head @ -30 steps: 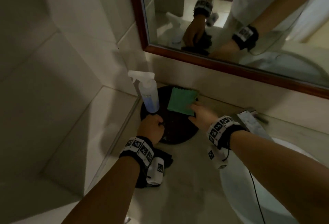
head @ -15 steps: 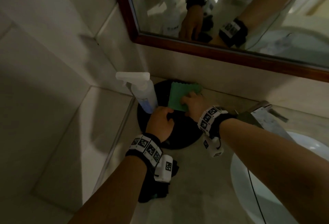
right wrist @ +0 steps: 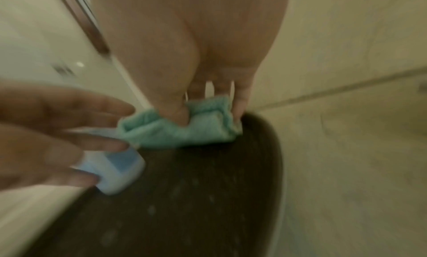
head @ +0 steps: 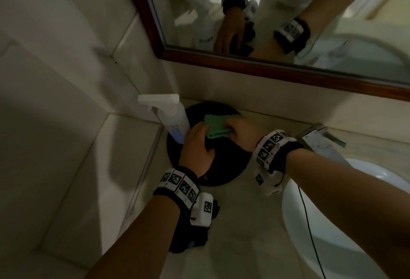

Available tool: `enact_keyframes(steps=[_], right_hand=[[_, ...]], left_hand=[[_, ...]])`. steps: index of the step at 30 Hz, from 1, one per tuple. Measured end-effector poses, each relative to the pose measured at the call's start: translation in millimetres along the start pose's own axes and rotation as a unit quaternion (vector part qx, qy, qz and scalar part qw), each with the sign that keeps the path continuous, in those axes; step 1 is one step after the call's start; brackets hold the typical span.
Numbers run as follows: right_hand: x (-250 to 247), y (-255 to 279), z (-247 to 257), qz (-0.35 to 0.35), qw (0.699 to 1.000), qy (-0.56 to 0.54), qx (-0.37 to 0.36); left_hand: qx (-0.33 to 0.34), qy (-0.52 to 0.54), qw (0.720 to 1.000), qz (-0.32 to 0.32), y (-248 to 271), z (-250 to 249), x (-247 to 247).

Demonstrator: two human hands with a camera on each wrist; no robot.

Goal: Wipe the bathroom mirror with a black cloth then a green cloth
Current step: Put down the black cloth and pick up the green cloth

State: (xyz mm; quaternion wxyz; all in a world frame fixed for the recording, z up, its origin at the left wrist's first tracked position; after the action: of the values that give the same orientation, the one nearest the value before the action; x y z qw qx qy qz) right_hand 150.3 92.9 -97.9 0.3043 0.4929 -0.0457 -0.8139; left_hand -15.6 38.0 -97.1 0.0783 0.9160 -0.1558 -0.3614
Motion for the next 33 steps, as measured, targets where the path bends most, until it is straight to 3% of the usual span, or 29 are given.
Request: enact_keyframes(steps=[4,8,11,15,23,33], right_hand=[[-20,23,13,0.063,0.997,-0.040,-0.005],[-43,53,21,0.063,0.996,-0.054,-0.024],[-66,88,21,0.010,0.996,-0.086,-0.017],[-101,151,15,-0.096,0.987,-0.127,0.003],[-178,329,10,-0.240,0.964,-0.094,-0.065],[-243,563,-49,-0.325,0.944,-0.055,-0.013]], left_hand=[[0.003,0.017,1.000,-0.016,5,-18,-5],[-0.017,0.007,1.000,0.014,9,-46,-6],[0.005,0.006,0.999,0.034,19,-82,-4],[0.051,0.028,0.998,0.014,39,-139,-2],[0.165,0.066,0.984,-0.028,108,-301,7],[0.323,0.050,0.945,-0.011,211,-509,77]])
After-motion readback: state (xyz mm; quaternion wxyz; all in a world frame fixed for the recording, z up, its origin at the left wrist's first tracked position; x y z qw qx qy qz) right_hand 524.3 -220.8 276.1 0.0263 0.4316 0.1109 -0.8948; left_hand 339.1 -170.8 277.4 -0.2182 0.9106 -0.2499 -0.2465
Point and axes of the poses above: each hand's wrist, its own y-axis away from the middle knuckle, its own x-axis out of the palm, z = x × y, the point moved 4 cm from there along -y, towards the middle knuckle, and after that the axes turned 6 degrees about z, right-handed, at the moved point
